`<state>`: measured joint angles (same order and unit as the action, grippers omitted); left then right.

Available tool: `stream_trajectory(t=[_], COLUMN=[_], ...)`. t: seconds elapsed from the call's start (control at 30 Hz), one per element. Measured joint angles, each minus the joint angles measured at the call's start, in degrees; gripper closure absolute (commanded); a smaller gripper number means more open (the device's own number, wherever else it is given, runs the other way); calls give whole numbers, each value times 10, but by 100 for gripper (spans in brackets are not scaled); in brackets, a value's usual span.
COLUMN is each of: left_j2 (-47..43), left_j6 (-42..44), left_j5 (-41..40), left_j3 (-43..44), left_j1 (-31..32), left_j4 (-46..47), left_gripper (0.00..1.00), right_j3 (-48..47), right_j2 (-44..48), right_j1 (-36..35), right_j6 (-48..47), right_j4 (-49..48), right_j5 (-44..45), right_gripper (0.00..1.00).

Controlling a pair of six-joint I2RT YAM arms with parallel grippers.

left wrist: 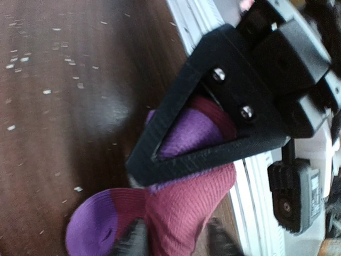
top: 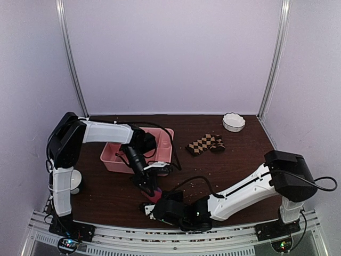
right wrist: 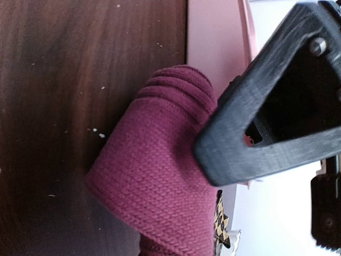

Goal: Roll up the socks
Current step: Pick up the sock from the center of the board, then pass from the right arm to the left

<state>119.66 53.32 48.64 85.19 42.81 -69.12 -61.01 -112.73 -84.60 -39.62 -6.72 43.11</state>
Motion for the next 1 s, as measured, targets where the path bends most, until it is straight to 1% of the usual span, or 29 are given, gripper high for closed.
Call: stream_trajectory(t=[0.13, 0.23, 0.37, 0.43, 0.5, 0.67, 0.8, 0.9, 1.0], left_j2=[-28, -60, -99, -137, -167, -264, -308, -308, -302], left_j6=[-24, -38, -54, -72, -89, -156, -214, -231, -233], left_j5=[-2, -3, 2, 2, 0, -11, 10, 59, 99], left_j3=[27, 72, 163, 206, 219, 226, 205, 195, 190], left_j1=[-21, -40, -62, -76, -95, -172, -233, -240, -220], left_j4=[-2, -24, -68, -78, -75, -61, -23, -16, -16], left_gripper=[2, 2, 2, 2, 2, 2, 2, 2, 2], right_j3=[0, 2, 3, 3, 3, 6, 10, 10, 8], right_j2=[3, 17, 57, 77, 94, 117, 128, 144, 167], right_j1=[5, 9, 12, 14, 15, 18, 20, 21, 21], right_j6=[61, 100, 136, 147, 156, 141, 99, 92, 93], right_j4=[0, -14, -66, -99, -130, -221, -302, -329, -336], right_j5=[29, 51, 84, 95, 100, 111, 112, 98, 79], right_gripper=[100, 100, 100, 100, 100, 100, 100, 100, 100])
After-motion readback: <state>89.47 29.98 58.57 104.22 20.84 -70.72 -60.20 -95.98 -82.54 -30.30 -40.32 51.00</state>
